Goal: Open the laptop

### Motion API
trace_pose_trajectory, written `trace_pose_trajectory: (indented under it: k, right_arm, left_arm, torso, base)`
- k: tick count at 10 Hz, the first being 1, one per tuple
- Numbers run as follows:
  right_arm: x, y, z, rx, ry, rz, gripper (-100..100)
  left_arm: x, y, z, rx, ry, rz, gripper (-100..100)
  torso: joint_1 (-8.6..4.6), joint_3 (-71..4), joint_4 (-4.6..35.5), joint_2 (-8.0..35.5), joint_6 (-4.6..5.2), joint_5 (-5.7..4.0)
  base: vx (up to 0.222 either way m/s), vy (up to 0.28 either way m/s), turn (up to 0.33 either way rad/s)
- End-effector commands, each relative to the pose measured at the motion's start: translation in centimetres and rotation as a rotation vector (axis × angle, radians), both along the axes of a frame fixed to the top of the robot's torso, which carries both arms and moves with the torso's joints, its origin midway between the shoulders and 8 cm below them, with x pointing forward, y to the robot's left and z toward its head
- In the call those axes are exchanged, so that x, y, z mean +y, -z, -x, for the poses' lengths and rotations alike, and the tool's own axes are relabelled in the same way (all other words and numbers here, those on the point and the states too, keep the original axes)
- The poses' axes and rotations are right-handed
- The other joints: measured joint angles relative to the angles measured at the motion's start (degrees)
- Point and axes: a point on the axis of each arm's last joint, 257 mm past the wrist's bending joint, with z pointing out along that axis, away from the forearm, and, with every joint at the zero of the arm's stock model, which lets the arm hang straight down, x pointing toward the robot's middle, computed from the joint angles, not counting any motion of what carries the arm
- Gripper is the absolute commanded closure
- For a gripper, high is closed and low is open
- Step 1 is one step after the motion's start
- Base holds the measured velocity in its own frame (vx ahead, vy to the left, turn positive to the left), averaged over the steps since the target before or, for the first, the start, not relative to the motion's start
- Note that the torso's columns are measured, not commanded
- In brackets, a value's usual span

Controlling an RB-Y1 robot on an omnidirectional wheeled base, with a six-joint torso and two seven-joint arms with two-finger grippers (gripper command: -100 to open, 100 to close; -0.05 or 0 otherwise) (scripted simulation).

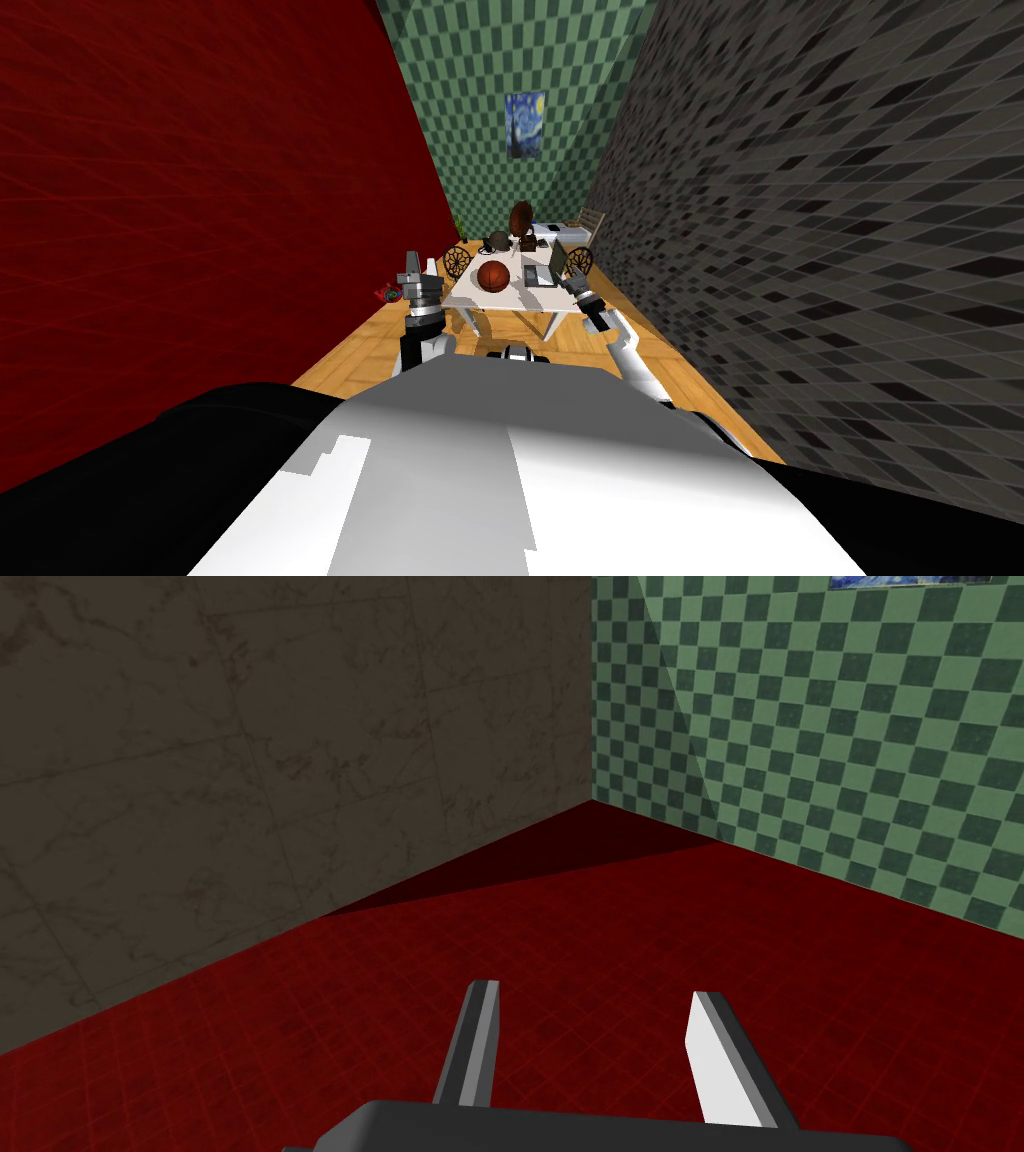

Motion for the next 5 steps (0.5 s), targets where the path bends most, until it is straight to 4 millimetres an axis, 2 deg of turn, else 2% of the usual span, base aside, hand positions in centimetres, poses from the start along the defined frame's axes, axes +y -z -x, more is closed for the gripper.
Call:
trace_pose_trajectory:
  k: [1, 2, 3, 4, 5]
  right_arm:
    - [-1.0, 1.1, -1.9, -0.004, 0.045, 0.131, -100]
    - [-1.2, 1.4, -1.9, 0.002, 0.049, 0.135, -100]
    - [-2.1, 2.0, -3.1, 0.002, 0.078, 0.218, -100]
    - [-2.6, 1.7, -4.0, -0.013, 0.096, 0.287, -100]
    - [-3.2, 2.6, -4.2, 0.003, 0.108, 0.301, -100]
  left_arm:
    - [0.0, 0.0, 0.0, 0.000, 0.000, 0.000, 0]
    - [0.0, 0.0, 0.0, 0.000, 0.000, 0.000, 0]
    - [0.0, 0.0, 0.0, 0.000, 0.000, 0.000, 0]
    - [0.0, 0.0, 0.0, 0.000, 0.000, 0.000, 0]
    - [0.0, 0.0, 0.0, 0.000, 0.000, 0.000, 0]
  torso:
    - [-0.05, 0.0, 0.0, 0.0, 0.00, -0.01]
    - [-0.02, 0.0, 0.0, 0.0, 0.01, 0.00]
    - [-0.03, 0.0, 0.0, 0.0, -0.01, 0.00]
    - [0.06, 0.0, 0.0, 0.0, 0.00, 0.02]
    - [0.18, 0.0, 0.0, -0.1, -0.01, 0.06]
  base:
    - [0.040, 0.077, -0.038]
    - [0.031, 0.060, -0.030]
    - [0.035, 0.078, -0.041]
    - [0.045, 0.114, -0.070]
    - [0.042, 0.096, -0.024]
